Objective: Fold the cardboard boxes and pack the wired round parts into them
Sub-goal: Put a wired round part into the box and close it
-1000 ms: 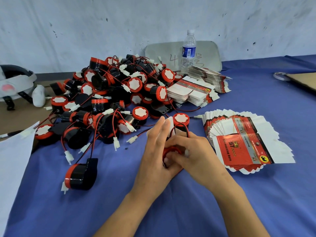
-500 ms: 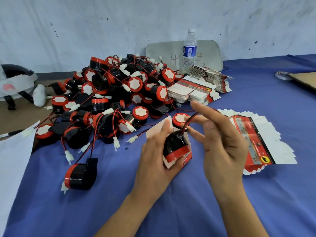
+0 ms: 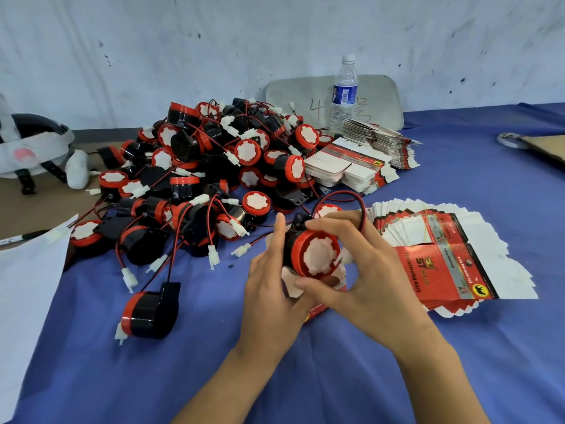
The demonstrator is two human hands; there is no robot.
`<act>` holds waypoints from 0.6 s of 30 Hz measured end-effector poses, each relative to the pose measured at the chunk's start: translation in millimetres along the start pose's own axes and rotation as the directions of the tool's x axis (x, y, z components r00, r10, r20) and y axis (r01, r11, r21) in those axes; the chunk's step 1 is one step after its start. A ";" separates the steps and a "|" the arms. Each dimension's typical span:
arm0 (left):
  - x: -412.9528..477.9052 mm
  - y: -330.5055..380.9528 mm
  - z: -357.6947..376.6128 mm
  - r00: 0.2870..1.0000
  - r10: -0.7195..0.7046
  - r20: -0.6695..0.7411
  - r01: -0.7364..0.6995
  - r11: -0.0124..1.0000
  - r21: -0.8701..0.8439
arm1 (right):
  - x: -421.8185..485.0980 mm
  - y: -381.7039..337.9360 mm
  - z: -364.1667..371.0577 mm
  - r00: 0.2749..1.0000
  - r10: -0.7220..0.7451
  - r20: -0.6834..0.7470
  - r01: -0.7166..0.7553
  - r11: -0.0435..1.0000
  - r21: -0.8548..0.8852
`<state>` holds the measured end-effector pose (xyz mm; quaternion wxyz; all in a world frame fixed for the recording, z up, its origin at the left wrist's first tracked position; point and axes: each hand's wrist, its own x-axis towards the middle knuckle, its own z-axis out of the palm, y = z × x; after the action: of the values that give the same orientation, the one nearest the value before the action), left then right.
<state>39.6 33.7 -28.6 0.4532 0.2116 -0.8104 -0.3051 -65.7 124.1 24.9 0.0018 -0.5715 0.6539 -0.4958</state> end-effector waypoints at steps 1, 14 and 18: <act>0.9 0.5 -0.1 1.000 -0.007 0.007 0.007 1.000 0.006 | 0.4 0.2 0.2 1.000 0.000 -0.023 0.001 1.000 0.006; 0.4 3.6 10.2 0.999 0.024 0.032 -0.023 0.999 -0.025 | 3.1 4.1 7.8 0.954 0.237 -0.186 -0.229 0.971 0.065; 0.0 0.8 14.0 0.997 0.067 0.044 -0.067 0.998 0.003 | 2.7 6.8 6.3 0.942 0.251 -0.221 -0.239 0.968 0.077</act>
<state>27.4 38.6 -33.7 0.4449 0.1785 -0.8274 -0.2927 -68.0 117.0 18.8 0.0020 -0.4245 0.7034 -0.5702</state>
